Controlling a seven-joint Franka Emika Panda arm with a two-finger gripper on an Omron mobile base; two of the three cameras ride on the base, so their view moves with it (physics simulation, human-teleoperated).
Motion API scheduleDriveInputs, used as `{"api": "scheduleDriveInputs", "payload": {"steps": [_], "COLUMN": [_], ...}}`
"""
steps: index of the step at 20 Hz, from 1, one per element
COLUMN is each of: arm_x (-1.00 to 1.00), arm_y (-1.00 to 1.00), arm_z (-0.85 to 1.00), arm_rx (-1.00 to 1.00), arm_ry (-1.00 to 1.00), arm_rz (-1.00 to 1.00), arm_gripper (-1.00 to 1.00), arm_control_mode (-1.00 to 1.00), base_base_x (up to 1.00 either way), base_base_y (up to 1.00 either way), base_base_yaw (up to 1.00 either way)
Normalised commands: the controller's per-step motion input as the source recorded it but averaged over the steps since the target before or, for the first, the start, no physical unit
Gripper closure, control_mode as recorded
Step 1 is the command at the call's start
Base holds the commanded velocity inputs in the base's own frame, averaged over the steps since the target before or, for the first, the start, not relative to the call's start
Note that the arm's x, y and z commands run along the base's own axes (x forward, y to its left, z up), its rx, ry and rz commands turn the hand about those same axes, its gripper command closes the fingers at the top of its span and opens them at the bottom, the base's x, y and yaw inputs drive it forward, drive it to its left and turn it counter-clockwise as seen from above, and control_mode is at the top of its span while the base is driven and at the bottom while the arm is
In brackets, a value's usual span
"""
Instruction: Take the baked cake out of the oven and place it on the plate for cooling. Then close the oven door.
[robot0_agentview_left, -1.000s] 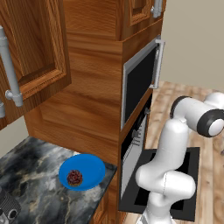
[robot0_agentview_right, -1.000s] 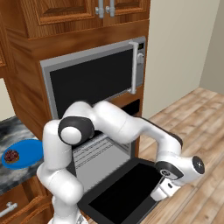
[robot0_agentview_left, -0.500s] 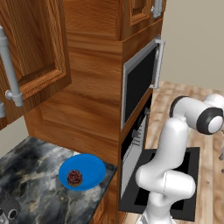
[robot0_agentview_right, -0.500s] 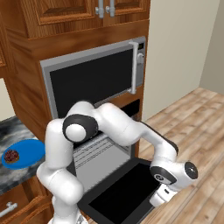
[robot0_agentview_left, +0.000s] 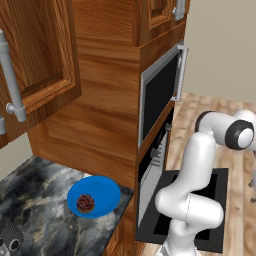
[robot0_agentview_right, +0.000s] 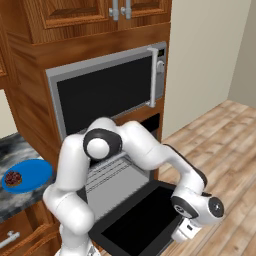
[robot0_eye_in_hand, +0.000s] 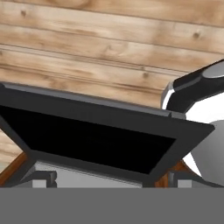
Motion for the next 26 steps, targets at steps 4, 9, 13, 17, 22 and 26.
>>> {"api": "scheduleDriveInputs", "payload": {"steps": [4,9,13,17,22,26], "arm_x": [0.09,0.15,0.21,0.27,0.22,0.16], "arm_y": [-0.09,-0.16,-0.14,-0.04,-0.09,-0.21], "arm_z": [-0.33,-0.32,-0.39,-0.43,-0.36,-0.32], "arm_rx": [-0.03,-0.08,-0.07,-0.02,0.00,0.00], "arm_ry": [-0.07,-0.01,0.00,0.00,0.00,0.00], "arm_rz": [0.00,0.00,0.00,0.00,0.00,0.00], "arm_gripper": [-1.00,-1.00,-1.00,-1.00,-1.00,-1.00], "arm_control_mode": [-1.00,-1.00,-1.00,-1.00,-1.00,-1.00], "base_base_x": [0.00,0.00,0.00,0.00,0.00,0.00], "base_base_y": [0.00,0.00,0.00,0.00,0.00,0.00], "base_base_yaw": [0.00,0.00,0.00,0.00,0.00,0.00]}}
